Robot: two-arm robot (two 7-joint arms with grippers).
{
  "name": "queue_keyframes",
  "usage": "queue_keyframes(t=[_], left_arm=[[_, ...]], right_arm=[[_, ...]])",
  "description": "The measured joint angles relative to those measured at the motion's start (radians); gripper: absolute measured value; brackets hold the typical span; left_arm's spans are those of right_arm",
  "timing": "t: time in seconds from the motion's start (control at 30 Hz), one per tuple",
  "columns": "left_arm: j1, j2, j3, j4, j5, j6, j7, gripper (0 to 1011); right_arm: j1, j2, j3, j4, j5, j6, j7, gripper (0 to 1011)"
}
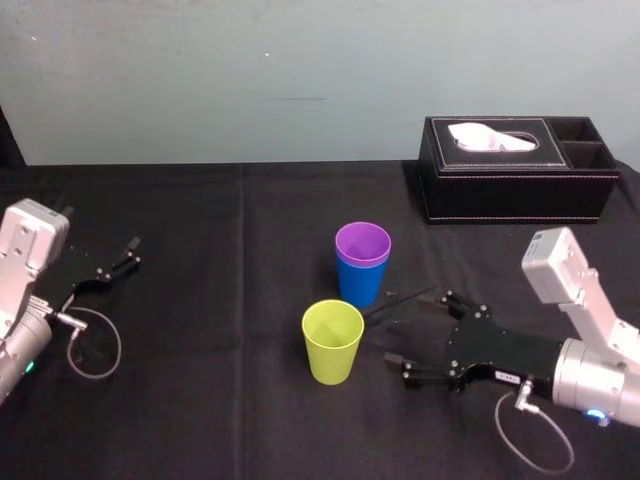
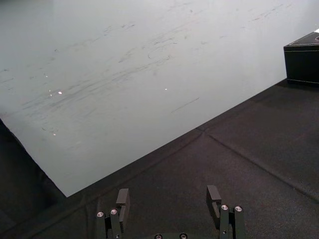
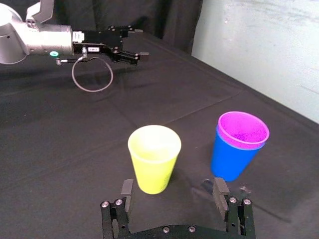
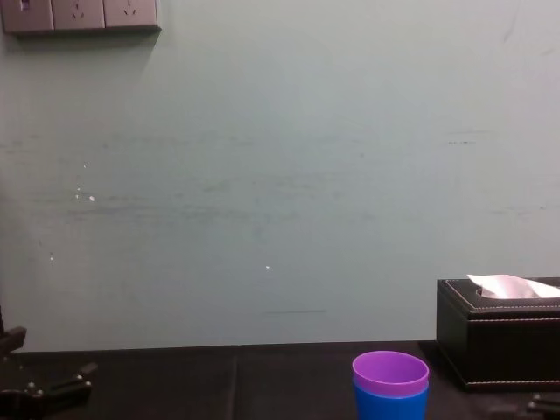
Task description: Stack the three plastic cups sequentially using one hand.
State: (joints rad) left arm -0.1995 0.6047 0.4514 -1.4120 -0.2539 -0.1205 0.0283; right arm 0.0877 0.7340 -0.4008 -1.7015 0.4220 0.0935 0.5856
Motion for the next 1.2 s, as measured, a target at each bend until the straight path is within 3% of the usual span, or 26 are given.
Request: queue_keyframes(t=[0.53, 1.2], left_arm=[[0.000, 0.000, 0.000, 0.000, 0.000, 0.000, 0.000, 1010], [0.000, 0.000, 0.000, 0.000, 0.000, 0.000, 0.000, 1010]], right_arm=[[0.033, -0.051, -0.058, 0.057, -0.038, 0.008, 0.002, 1003], [0.057, -0.074, -0.077, 0.082, -0.047, 0.018, 0.005, 1003]])
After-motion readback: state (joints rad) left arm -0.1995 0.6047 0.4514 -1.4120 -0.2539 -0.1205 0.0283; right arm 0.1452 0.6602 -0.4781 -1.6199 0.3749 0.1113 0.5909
